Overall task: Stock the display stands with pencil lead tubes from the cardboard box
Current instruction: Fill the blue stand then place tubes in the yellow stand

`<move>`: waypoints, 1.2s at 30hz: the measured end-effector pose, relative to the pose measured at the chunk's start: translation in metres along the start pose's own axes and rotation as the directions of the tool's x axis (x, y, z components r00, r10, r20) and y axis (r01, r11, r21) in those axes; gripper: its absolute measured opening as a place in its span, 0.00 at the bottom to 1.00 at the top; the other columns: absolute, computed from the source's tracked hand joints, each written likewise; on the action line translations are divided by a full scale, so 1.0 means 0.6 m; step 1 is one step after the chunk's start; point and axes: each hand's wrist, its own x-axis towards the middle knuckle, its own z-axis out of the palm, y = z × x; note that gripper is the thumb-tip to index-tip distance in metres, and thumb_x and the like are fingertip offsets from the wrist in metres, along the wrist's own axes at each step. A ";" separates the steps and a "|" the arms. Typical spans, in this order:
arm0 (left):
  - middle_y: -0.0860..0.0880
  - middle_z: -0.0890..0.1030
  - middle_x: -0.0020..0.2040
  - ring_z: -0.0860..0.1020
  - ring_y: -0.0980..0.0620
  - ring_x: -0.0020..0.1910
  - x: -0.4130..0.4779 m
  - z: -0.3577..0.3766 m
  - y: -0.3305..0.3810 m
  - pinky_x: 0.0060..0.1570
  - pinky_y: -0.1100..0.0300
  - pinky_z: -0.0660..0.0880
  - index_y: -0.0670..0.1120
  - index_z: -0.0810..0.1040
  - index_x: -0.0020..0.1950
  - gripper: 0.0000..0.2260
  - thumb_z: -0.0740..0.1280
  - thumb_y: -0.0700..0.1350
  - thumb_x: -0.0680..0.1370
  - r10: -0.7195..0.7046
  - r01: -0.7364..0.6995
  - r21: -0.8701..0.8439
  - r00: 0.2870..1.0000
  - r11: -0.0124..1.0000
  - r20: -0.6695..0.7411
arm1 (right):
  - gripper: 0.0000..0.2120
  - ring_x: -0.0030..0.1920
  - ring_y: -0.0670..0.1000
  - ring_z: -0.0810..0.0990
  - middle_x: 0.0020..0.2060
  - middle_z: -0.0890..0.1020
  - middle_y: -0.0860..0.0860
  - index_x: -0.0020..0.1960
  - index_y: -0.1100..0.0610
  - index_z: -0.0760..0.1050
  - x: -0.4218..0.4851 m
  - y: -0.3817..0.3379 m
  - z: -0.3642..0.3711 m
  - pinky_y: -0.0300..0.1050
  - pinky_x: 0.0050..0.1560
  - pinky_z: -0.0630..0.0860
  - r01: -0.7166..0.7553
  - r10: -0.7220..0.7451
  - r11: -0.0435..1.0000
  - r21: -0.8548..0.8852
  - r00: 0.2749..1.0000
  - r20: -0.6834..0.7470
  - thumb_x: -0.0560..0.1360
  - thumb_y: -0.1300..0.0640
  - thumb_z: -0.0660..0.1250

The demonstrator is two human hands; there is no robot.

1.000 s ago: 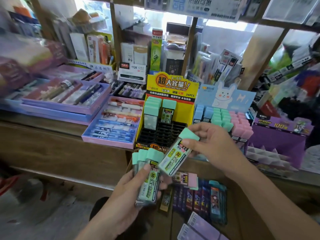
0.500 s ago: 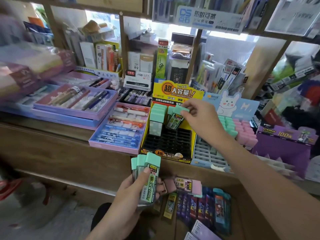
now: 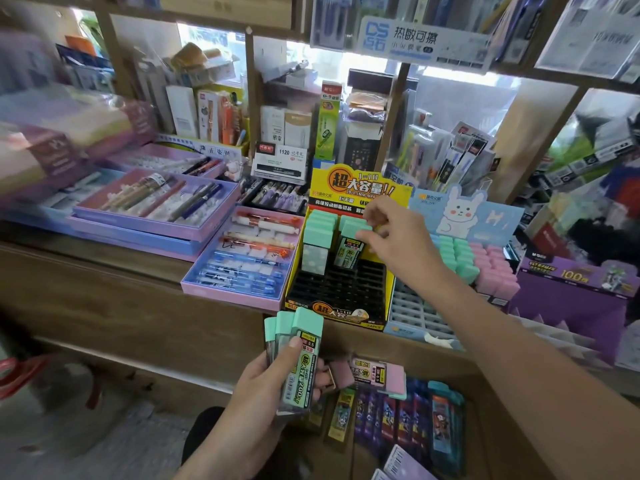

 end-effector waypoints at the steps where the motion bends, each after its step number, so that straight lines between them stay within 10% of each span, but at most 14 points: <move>1: 0.34 0.84 0.53 0.83 0.41 0.47 0.000 -0.001 0.000 0.40 0.52 0.82 0.44 0.86 0.58 0.19 0.77 0.54 0.72 -0.004 0.004 -0.002 1.000 1.000 -0.002 | 0.07 0.40 0.50 0.81 0.43 0.79 0.44 0.51 0.52 0.77 0.000 -0.001 0.002 0.51 0.46 0.82 0.025 -0.025 0.999 -0.032 1.000 -0.004 0.77 0.58 0.74; 12: 0.33 0.84 0.55 0.84 0.40 0.49 -0.002 -0.002 0.002 0.43 0.51 0.82 0.43 0.85 0.60 0.19 0.77 0.53 0.74 -0.038 0.041 -0.061 0.998 0.997 0.039 | 0.14 0.51 0.48 0.75 0.53 0.72 0.46 0.66 0.53 0.80 -0.010 -0.007 0.007 0.45 0.52 0.74 0.073 -0.067 0.958 -0.279 0.997 0.033 0.80 0.57 0.69; 18: 0.33 0.83 0.57 0.84 0.40 0.49 -0.003 0.003 0.004 0.44 0.51 0.82 0.42 0.84 0.61 0.18 0.73 0.52 0.76 -0.036 0.042 -0.078 0.997 0.996 0.072 | 0.05 0.38 0.43 0.82 0.40 0.84 0.44 0.50 0.49 0.84 -0.076 -0.046 0.012 0.31 0.40 0.78 -0.103 0.076 0.970 0.219 0.989 0.129 0.78 0.57 0.72; 27: 0.32 0.82 0.59 0.85 0.39 0.50 -0.007 0.013 0.006 0.48 0.49 0.84 0.40 0.84 0.59 0.17 0.69 0.51 0.79 0.017 -0.009 -0.060 0.992 0.998 0.125 | 0.09 0.33 0.48 0.83 0.44 0.88 0.52 0.56 0.53 0.84 -0.150 -0.052 0.031 0.38 0.32 0.77 -0.339 0.118 0.864 0.373 0.855 0.505 0.77 0.52 0.75; 36: 0.34 0.83 0.60 0.84 0.37 0.58 -0.003 0.007 0.003 0.53 0.46 0.83 0.45 0.85 0.59 0.17 0.66 0.56 0.81 -0.011 0.013 -0.016 0.993 1.000 0.115 | 0.08 0.34 0.50 0.82 0.41 0.87 0.57 0.55 0.57 0.83 -0.140 -0.040 0.010 0.41 0.32 0.77 -0.387 0.139 0.760 0.522 0.882 0.450 0.77 0.60 0.75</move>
